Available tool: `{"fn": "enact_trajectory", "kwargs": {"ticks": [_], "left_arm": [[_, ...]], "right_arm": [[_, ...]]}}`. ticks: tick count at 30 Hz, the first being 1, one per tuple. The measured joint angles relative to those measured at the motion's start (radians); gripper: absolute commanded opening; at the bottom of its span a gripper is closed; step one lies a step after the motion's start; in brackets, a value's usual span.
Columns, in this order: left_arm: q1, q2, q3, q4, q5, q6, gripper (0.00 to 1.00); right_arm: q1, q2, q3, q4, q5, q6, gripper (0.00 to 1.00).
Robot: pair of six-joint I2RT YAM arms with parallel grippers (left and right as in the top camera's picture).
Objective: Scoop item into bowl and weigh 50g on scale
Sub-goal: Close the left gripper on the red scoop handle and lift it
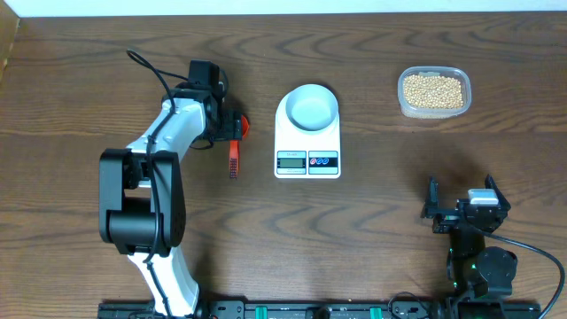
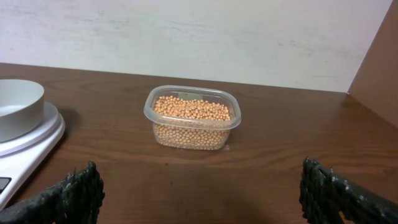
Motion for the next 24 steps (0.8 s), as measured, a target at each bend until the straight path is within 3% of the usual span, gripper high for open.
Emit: {"fn": "enact_trajectory", "kwargs": {"ticks": [24], "left_arm": [[0.000,0.011,0.000,0.003,0.000,0.000,0.89]], "right_arm": [[0.000,0.000,0.000,0.000,0.000,0.000,0.99]]}}
